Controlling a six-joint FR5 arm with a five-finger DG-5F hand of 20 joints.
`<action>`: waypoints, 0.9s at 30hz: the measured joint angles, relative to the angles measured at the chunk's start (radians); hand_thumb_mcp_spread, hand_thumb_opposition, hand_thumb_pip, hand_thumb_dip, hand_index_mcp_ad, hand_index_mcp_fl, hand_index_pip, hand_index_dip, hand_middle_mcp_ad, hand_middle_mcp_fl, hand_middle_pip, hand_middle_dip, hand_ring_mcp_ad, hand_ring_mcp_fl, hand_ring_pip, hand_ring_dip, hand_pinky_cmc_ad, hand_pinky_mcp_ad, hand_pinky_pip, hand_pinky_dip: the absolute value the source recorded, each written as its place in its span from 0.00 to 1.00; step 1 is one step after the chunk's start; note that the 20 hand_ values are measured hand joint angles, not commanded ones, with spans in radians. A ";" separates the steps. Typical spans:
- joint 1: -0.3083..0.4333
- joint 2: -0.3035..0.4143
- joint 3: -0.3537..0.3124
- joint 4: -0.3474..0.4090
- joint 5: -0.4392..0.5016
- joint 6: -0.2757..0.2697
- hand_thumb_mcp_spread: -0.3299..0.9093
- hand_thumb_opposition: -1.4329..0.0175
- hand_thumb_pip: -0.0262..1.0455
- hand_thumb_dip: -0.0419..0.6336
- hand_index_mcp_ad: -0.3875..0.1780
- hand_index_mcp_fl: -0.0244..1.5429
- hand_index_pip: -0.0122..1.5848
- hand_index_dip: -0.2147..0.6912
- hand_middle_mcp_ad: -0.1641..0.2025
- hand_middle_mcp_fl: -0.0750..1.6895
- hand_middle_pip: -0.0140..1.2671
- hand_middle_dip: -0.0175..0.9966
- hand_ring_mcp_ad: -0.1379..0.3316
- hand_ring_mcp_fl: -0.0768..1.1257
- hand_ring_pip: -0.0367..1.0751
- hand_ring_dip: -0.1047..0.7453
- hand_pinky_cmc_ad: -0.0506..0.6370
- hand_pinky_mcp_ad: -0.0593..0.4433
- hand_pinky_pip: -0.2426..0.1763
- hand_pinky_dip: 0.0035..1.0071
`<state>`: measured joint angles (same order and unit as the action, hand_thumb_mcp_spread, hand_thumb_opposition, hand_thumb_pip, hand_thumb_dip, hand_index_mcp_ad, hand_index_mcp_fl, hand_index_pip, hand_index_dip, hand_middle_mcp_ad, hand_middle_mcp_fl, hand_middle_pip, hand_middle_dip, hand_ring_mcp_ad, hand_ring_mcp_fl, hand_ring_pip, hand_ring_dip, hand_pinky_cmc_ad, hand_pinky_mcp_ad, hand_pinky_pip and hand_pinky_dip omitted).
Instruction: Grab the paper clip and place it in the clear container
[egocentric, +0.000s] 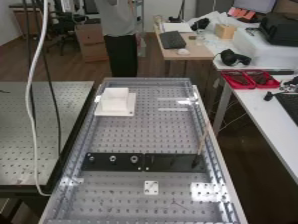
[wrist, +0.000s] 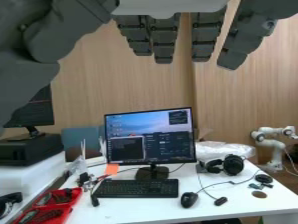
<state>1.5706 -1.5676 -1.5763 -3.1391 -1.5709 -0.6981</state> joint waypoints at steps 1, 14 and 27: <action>0.000 0.000 0.000 0.000 0.000 0.000 0.41 0.53 0.13 0.09 0.81 0.03 0.06 0.20 0.70 0.04 0.13 0.03 0.72 0.08 0.13 0.05 0.58 0.61 0.44 0.13; 0.006 0.003 -0.001 -0.003 0.006 0.000 0.41 0.53 0.13 0.09 0.81 0.03 0.06 0.20 0.72 0.04 0.13 0.03 0.73 0.08 0.13 0.05 0.57 0.61 0.44 0.13; 0.001 0.002 -0.002 0.000 0.000 0.000 0.41 0.53 0.13 0.09 0.81 0.03 0.06 0.20 0.73 0.04 0.13 0.03 0.73 0.08 0.13 0.05 0.58 0.61 0.43 0.13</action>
<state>1.5712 -1.5654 -1.5787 -3.1391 -1.5705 -0.6981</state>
